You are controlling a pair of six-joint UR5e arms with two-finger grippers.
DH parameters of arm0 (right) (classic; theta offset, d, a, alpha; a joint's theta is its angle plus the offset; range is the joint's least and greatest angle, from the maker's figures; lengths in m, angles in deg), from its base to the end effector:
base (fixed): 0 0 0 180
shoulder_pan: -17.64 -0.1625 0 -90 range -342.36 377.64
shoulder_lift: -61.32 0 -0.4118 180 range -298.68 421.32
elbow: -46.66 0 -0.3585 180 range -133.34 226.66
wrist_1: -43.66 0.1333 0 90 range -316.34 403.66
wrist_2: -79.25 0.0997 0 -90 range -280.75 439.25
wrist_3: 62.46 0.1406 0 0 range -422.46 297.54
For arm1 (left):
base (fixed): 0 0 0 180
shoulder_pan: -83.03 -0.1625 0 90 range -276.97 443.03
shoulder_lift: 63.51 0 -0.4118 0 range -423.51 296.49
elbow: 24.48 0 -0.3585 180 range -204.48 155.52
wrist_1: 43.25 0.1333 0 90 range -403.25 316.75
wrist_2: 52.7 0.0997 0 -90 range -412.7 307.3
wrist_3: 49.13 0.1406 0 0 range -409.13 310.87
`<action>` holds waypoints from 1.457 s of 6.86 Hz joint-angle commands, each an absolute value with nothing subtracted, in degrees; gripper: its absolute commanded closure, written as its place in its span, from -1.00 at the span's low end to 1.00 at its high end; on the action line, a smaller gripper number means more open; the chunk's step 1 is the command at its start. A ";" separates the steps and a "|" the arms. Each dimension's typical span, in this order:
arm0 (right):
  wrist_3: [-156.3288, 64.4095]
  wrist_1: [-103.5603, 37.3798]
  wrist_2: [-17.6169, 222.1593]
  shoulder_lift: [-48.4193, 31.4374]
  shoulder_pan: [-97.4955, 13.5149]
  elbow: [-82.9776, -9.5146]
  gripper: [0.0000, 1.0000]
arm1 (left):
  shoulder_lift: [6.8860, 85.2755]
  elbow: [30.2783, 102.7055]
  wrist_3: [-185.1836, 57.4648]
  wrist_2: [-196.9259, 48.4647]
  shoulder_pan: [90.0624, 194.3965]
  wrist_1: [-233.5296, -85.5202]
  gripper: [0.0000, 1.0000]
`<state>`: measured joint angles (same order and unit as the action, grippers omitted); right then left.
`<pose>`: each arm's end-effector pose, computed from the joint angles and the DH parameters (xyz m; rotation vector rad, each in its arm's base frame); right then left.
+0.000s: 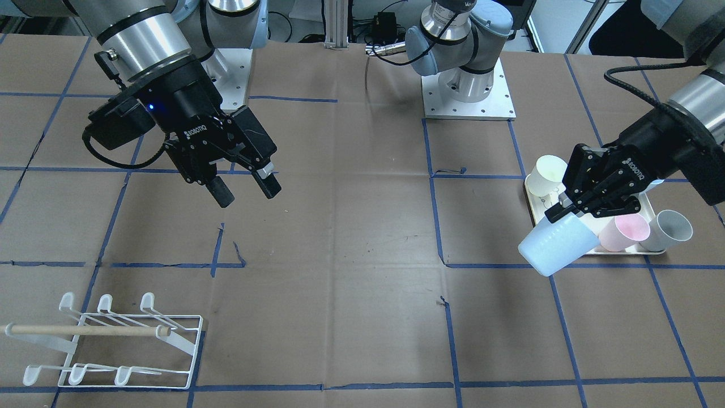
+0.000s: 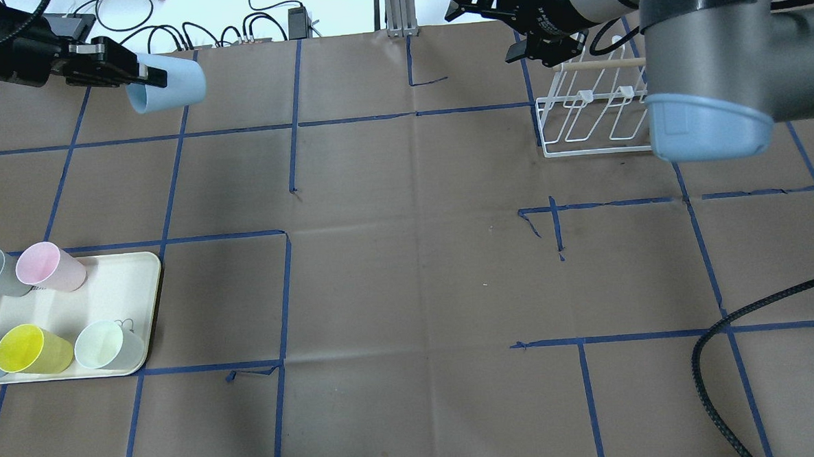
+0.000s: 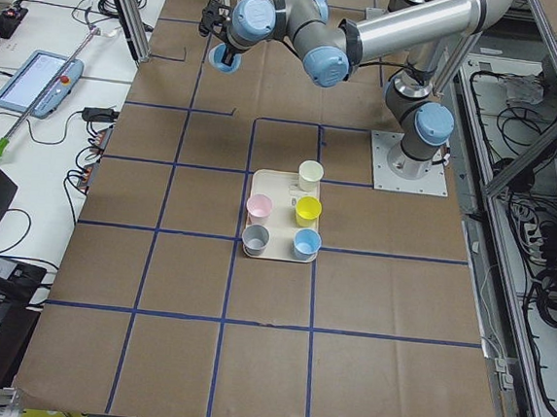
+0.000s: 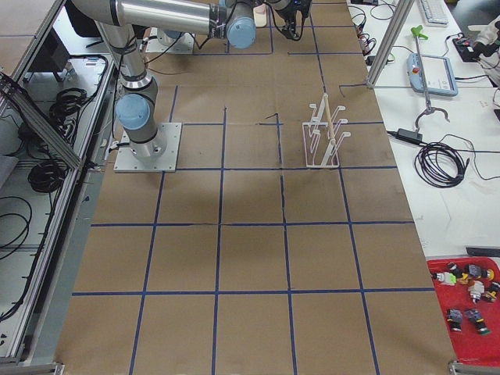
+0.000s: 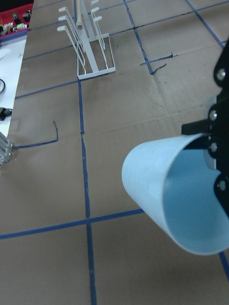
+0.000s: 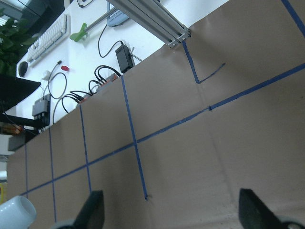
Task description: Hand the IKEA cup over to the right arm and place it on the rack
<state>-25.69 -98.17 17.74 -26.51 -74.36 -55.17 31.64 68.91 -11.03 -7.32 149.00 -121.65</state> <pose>0.2183 -0.5107 0.4508 0.5190 2.3580 -0.5748 -0.0098 -0.5479 0.4248 -0.3254 -2.4183 0.5724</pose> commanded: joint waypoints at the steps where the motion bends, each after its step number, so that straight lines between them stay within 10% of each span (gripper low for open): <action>1: -8.16 -118.39 23.26 -26.75 -74.37 -63.95 -0.98 | 30.88 76.99 -10.63 -11.81 152.09 -103.56 1.00; 6: 20.22 -160.46 26.34 -25.96 -74.03 -81.81 -0.98 | 31.76 98.07 -13.69 -22.72 157.72 -60.67 0.99; 10: 23.94 -161.31 25.55 -23.86 -74.20 -82.01 -0.99 | 32.72 103.74 -40.18 -21.50 165.01 -33.91 0.95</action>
